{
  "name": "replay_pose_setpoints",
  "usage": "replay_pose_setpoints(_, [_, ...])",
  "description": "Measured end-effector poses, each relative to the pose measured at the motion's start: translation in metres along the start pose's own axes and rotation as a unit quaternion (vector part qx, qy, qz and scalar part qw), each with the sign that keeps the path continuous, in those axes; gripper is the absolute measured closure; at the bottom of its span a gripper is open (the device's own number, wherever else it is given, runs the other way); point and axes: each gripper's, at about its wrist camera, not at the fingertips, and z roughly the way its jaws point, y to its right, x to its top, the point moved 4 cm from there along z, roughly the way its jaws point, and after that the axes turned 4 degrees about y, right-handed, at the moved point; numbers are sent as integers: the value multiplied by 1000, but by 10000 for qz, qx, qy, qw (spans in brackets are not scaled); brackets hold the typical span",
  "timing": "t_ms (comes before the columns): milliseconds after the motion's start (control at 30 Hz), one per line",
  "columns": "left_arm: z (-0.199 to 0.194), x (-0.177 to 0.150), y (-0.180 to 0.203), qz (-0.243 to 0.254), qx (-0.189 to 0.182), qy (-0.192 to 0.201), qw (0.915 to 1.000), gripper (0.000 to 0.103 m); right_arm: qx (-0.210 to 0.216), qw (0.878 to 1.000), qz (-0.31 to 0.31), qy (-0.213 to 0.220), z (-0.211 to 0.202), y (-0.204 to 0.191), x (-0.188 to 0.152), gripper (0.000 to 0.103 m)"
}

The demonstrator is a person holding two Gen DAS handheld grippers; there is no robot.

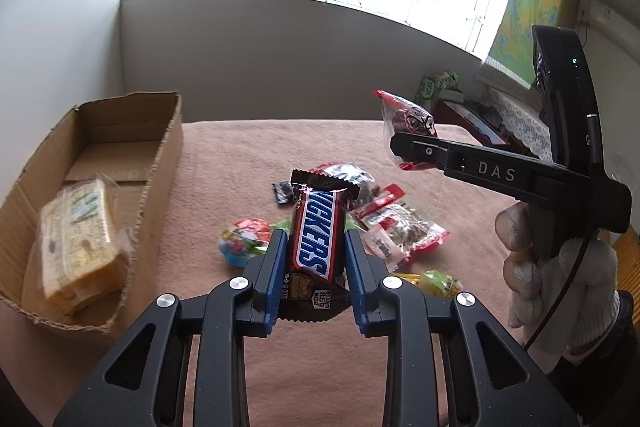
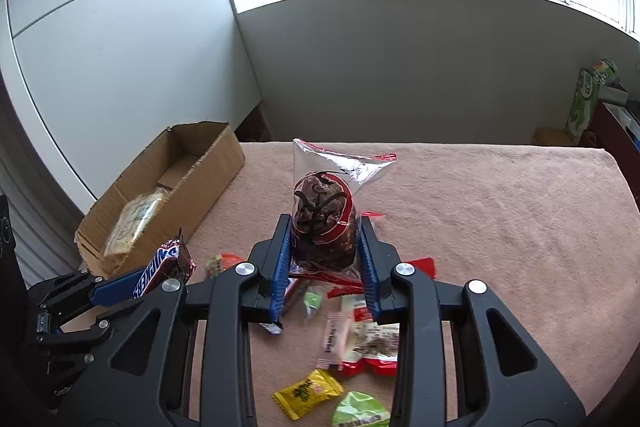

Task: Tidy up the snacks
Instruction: 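Carry both snacks into the box and open both grippers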

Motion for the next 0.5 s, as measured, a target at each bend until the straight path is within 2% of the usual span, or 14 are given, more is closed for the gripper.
replay_pose_setpoints(200, [-24, 6, -41, -294, 332, 311, 9985, 76, 445, 9990, -63, -29, 23, -47, 12, 71])
replay_pose_setpoints(500, [-46, 9, -97, -651, 954, 601, 9915, 76, 717, 9971, -201, -169, 55, -106, 13, 71])
